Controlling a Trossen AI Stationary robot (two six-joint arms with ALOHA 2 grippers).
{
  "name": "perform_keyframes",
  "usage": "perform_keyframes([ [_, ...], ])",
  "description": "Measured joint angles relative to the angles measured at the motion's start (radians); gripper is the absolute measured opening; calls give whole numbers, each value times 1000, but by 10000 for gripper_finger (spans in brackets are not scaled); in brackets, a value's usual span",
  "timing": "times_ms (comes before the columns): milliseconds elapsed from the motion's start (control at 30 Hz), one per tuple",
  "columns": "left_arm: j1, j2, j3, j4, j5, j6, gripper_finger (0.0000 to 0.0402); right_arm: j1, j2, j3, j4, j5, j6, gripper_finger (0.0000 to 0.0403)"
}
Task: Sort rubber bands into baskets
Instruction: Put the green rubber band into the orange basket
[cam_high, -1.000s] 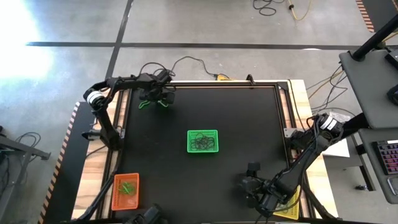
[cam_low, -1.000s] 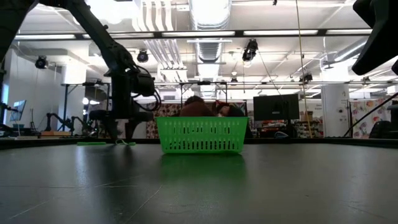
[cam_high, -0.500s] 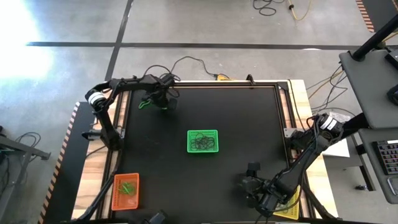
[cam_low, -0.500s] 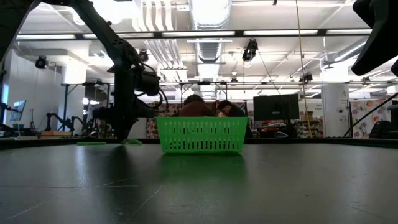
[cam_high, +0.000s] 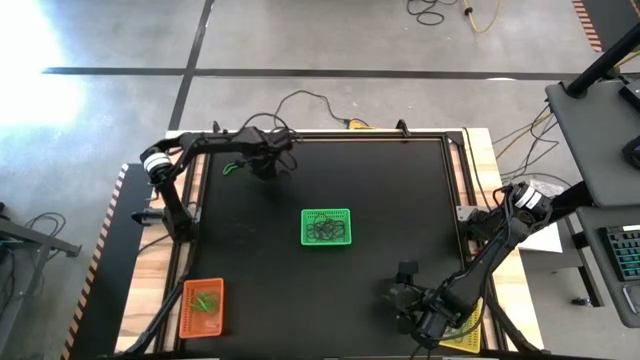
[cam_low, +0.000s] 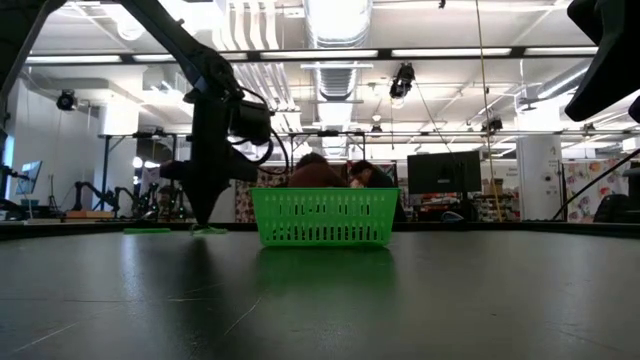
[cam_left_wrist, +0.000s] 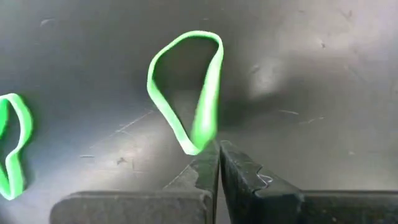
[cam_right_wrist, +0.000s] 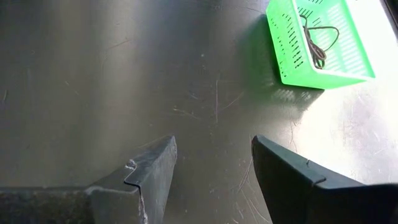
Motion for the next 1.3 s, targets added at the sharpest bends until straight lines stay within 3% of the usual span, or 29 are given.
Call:
perform_keyframes([
  [367, -3, -1, 2, -2, -81, 50, 8, 0, 0, 0, 0, 0, 2, 206],
  [767, -3, 13, 2, -1, -130, 60, 138, -2, 0, 0, 0, 1, 1, 206],
  [867, -3, 45, 0, 6, -133, 55, 150, -2, 0, 0, 0, 1, 3, 206],
  [1033, -4, 82, 6, 12, -147, 52, 123, -2, 0, 0, 0, 0, 3, 206],
  [1300, -4, 58, 45, -29, -149, 55, 8, -2, 0, -1, -4, 1, 0, 206],
])
